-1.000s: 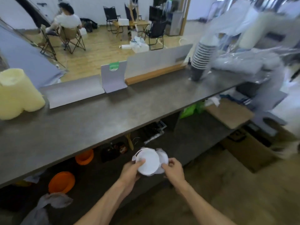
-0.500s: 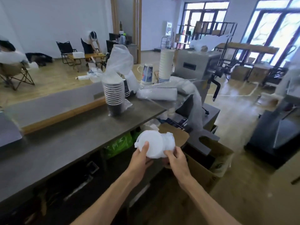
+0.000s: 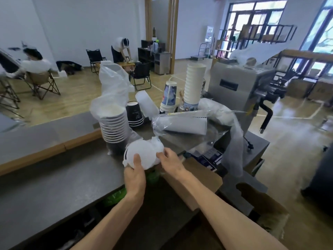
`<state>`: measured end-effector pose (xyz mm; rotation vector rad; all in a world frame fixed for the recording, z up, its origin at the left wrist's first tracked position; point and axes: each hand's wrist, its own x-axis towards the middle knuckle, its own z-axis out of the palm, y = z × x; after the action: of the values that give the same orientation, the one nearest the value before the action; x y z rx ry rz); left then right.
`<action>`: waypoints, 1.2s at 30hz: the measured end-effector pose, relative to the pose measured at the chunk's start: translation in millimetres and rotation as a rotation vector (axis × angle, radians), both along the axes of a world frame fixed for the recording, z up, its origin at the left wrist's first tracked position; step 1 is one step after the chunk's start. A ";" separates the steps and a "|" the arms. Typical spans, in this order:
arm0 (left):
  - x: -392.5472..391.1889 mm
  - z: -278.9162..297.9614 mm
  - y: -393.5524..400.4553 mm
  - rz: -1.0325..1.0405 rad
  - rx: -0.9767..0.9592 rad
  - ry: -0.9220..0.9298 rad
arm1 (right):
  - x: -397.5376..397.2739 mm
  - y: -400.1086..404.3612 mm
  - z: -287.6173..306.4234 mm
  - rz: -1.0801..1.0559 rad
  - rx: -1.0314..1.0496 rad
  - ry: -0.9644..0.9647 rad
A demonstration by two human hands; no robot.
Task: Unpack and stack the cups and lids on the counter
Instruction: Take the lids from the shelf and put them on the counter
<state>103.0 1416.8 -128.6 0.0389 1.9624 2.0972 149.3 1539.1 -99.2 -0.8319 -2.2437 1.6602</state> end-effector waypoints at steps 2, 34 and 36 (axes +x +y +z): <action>-10.2 -2.4 5.9 -0.033 -0.052 0.081 | -17.4 16.6 -7.7 0.025 0.026 0.023; -14.6 -0.1 63.6 0.043 -0.509 0.210 | -35.5 69.3 -33.7 0.019 0.190 0.115; -7.5 2.6 61.9 0.041 -0.530 0.214 | -36.9 69.7 -36.4 0.065 0.246 0.032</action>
<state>95.6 1478.8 -125.9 0.1240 2.6038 1.5815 112.4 1608.8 -135.6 -0.6737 -2.4121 1.3733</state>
